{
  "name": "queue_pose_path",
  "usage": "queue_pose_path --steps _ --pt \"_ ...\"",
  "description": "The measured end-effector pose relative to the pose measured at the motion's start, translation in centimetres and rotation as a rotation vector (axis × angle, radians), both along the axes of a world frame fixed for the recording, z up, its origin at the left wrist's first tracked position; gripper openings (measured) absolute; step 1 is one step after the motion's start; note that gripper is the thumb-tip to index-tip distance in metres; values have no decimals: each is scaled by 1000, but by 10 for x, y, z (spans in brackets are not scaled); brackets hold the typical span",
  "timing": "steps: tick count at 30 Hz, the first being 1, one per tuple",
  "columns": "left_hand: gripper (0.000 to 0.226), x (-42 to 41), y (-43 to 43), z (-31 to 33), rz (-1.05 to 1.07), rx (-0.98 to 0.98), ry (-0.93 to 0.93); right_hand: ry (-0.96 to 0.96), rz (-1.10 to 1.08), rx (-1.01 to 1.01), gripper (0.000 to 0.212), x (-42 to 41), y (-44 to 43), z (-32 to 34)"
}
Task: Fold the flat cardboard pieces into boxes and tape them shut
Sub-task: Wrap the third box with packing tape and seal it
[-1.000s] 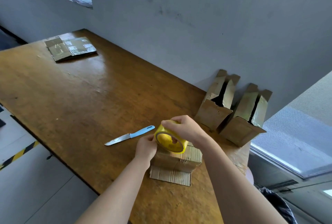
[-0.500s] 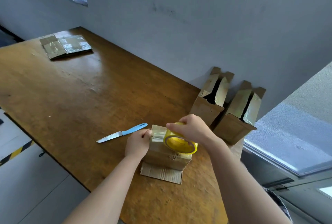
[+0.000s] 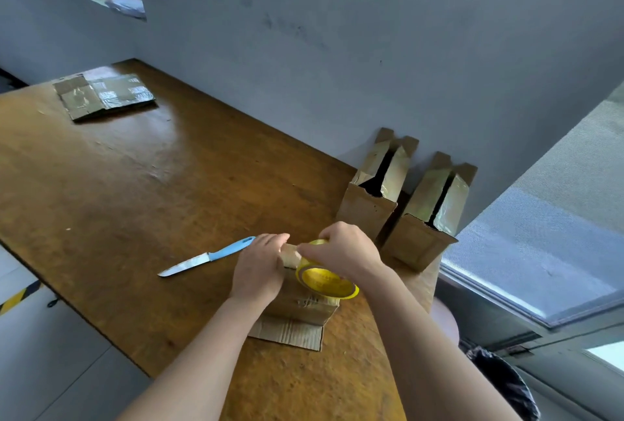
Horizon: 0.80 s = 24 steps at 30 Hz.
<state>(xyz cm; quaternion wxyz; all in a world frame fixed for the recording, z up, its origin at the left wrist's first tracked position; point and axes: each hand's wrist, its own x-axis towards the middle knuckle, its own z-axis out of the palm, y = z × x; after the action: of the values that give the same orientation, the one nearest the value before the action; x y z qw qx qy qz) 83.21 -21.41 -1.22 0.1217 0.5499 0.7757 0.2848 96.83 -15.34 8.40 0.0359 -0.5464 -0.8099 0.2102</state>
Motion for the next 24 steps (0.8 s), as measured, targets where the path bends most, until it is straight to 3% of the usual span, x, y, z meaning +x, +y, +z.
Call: queue_pose_path --steps 4,8,13,20,24 --pt "34 -3 -2 -3 -13 36 -67 129 34 -65 59 13 2 1" --pt "33 -2 -3 -4 -12 99 -106 347 18 -247 51 37 10 -1" --pt "31 -1 -2 -5 -8 100 -69 183 93 -5 50 45 19 -3" --pt "30 -3 -2 -5 -23 101 -55 146 84 -88 54 53 31 -1" --pt "28 -5 -3 -6 -37 97 -75 -10 15 -43 55 62 29 -12"
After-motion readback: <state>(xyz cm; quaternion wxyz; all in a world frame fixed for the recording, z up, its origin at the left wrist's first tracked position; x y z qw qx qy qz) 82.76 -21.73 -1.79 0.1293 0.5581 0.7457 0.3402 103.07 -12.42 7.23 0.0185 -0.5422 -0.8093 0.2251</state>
